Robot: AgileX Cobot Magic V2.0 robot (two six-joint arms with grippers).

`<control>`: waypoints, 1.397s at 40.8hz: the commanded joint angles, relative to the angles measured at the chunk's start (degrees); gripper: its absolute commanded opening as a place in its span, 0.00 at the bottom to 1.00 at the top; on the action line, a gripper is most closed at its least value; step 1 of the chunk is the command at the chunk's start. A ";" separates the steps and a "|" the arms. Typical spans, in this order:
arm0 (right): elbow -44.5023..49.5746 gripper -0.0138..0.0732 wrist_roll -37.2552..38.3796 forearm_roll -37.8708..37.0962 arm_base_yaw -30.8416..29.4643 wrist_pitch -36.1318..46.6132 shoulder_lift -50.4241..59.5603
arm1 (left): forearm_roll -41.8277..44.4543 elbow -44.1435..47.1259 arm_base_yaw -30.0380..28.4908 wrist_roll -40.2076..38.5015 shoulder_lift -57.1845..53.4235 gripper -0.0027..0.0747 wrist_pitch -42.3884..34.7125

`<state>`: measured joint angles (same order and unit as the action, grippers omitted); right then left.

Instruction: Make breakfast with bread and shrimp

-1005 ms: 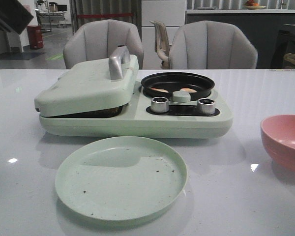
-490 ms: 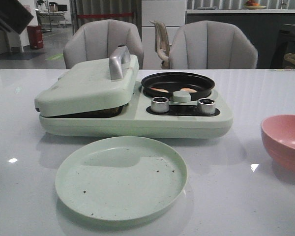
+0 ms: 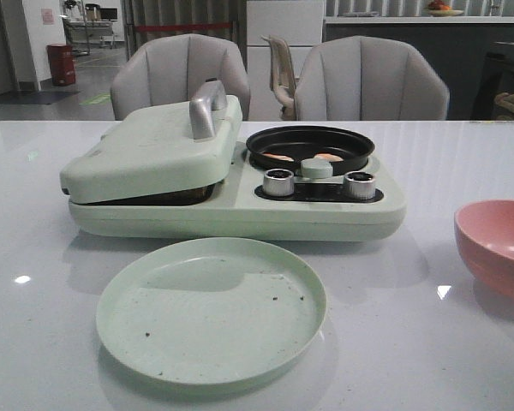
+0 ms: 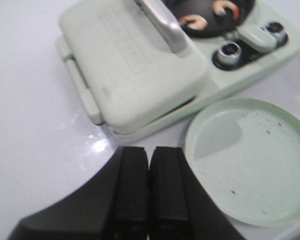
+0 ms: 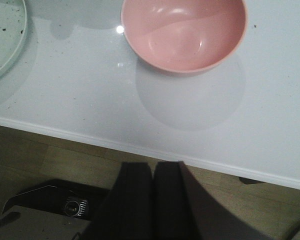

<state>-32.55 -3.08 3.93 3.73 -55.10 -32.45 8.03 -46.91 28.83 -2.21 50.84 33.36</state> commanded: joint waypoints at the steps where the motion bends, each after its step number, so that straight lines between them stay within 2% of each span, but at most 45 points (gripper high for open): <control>1: -1.54 0.21 0.10 0.56 0.17 2.73 -0.10 | -2.70 3.60 -5.42 -0.35 -6.10 0.16 -11.08; 7: -1.54 0.21 0.10 0.56 0.17 2.73 -0.10 | -8.77 13.18 -13.83 -0.35 -17.76 0.16 -14.19; 13: -1.54 0.21 0.10 0.56 0.17 2.73 -0.10 | -10.72 22.60 -19.74 -0.35 -28.99 0.16 -16.62; 19: -1.54 0.21 0.10 0.56 0.17 2.73 -0.10 | -10.81 32.71 -23.63 -0.35 -40.48 0.16 -22.94; 27: -1.54 0.21 0.10 0.56 0.17 2.73 -0.10 | -9.99 43.05 -26.16 0.00 -50.06 0.16 -31.52; 34: -1.54 0.21 0.10 0.56 0.17 2.73 -0.10 | -6.93 47.36 -26.29 0.10 -52.33 0.16 -38.05; 57: -1.54 0.21 0.10 0.56 0.17 2.38 -0.10 | -6.90 47.38 -26.29 0.10 -52.33 0.16 -39.70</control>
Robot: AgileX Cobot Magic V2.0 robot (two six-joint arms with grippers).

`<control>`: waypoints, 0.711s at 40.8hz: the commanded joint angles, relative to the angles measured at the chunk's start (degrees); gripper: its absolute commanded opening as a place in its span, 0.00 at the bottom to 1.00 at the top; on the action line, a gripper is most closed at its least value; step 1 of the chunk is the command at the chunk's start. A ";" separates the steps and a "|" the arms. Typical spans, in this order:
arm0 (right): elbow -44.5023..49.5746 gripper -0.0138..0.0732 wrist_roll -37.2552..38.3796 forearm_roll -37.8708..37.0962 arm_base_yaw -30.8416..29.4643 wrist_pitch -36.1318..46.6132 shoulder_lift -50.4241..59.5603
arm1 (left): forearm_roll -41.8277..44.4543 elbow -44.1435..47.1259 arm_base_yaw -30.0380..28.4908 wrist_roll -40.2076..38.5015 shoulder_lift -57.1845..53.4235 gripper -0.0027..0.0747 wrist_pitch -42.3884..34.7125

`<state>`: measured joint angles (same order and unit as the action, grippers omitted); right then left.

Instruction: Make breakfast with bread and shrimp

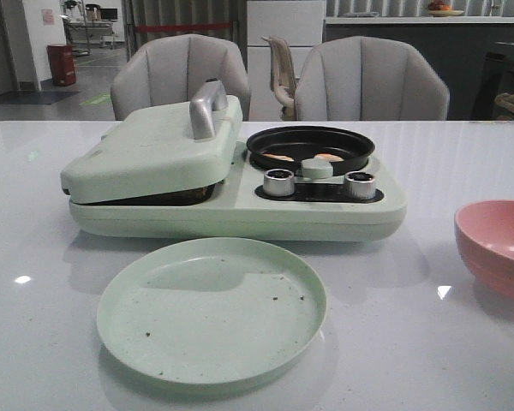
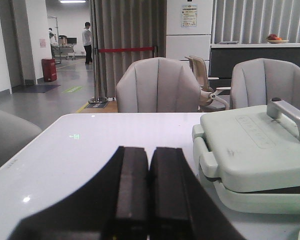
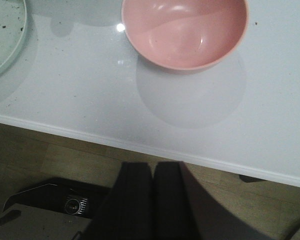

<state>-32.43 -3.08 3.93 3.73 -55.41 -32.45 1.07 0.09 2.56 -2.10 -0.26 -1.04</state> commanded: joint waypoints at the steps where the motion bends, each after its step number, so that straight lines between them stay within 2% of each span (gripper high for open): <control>1: -1.66 0.21 0.10 0.56 0.17 2.69 -0.10 | 0.06 0.38 -0.01 -0.01 -1.23 0.16 -5.30; 24: -1.66 0.21 0.10 0.56 0.17 2.69 -0.10 | 0.06 0.38 -0.01 -0.01 -1.23 0.16 -5.30; 29: -1.66 0.21 0.05 -1.34 -0.30 3.47 1.42 | 0.06 0.38 -0.01 -0.01 -1.23 0.16 -5.30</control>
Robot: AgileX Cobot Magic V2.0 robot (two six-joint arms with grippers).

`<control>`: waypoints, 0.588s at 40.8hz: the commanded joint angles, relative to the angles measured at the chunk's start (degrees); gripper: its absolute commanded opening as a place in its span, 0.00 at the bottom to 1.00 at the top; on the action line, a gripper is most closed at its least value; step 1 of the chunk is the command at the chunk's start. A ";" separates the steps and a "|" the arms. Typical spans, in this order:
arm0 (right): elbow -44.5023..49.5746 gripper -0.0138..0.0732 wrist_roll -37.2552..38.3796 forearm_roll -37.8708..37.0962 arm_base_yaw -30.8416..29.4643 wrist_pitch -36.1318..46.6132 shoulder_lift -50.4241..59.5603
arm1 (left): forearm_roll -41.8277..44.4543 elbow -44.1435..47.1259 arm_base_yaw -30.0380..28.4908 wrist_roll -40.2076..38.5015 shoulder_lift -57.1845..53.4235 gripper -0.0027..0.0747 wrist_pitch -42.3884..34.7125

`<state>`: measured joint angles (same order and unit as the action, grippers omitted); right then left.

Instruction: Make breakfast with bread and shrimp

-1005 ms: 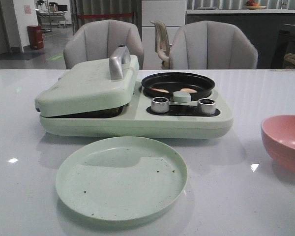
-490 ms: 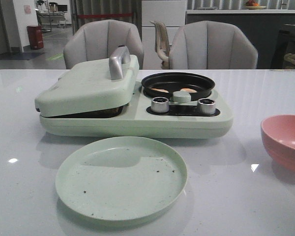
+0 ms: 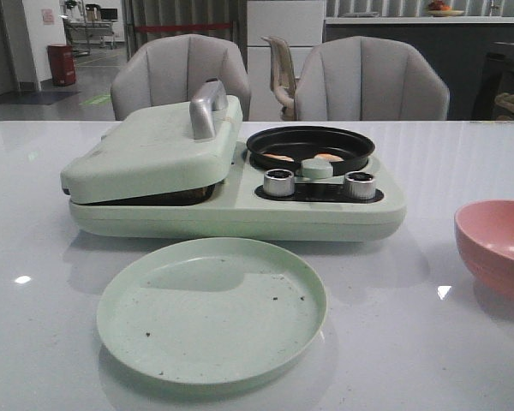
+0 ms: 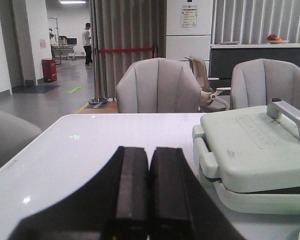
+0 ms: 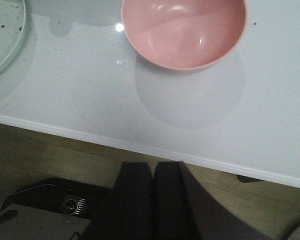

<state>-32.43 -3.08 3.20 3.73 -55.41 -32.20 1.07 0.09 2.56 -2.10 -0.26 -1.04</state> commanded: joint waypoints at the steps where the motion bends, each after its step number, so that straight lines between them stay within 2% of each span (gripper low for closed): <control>1: -1.59 0.21 0.05 -0.49 -0.60 3.47 1.93 | 0.06 0.38 -0.01 -0.01 -1.23 0.16 -5.30; 5: 0.52 0.21 0.05 -0.35 -2.47 7.75 7.05 | 0.06 0.38 -0.01 -0.01 -1.23 0.16 -5.30; 16: 18.73 0.21 0.05 -0.50 -4.94 40.78 24.07 | 0.06 0.38 -0.01 -0.01 -1.23 0.16 -5.30; 24: 30.26 0.21 0.05 0.06 -4.94 56.76 32.67 | 0.06 0.38 -0.01 -0.01 -1.23 0.16 -5.30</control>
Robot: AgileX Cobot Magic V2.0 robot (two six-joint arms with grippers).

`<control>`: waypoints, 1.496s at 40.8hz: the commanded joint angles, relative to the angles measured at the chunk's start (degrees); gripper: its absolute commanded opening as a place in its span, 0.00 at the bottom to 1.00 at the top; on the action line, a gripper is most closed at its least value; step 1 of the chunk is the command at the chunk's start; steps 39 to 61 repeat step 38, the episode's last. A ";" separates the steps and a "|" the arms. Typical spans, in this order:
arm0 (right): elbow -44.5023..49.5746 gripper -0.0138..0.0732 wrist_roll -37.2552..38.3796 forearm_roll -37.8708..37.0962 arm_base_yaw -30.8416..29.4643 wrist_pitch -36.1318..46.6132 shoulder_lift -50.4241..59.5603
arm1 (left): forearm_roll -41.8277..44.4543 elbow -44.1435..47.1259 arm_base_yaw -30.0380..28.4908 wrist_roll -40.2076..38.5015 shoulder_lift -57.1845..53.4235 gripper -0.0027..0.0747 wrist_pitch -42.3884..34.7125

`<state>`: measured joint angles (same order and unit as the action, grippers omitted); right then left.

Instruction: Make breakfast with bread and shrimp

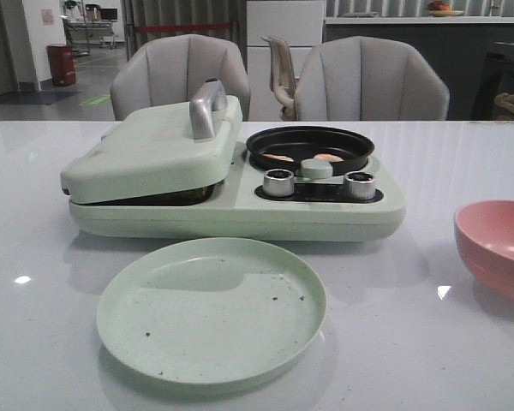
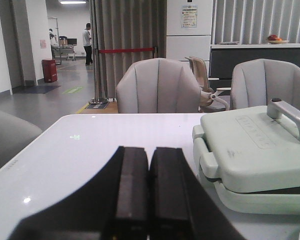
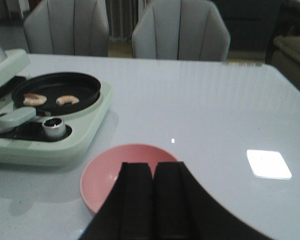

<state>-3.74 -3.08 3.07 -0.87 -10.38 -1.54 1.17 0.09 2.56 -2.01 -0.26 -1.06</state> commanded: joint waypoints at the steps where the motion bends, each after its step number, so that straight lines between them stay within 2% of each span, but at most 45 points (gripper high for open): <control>1: 2.63 0.21 0.05 0.46 -0.33 13.16 2.51 | -0.04 0.38 -0.01 -0.10 -1.23 0.16 -5.28; 4: 4.53 0.21 0.05 1.15 -0.33 16.24 3.45 | -0.04 0.38 -0.01 -0.10 -1.23 0.16 -5.28; 61: 4.35 0.21 0.05 2.81 -0.28 15.97 3.42 | -0.04 0.38 -0.01 -0.10 -1.11 0.16 -5.28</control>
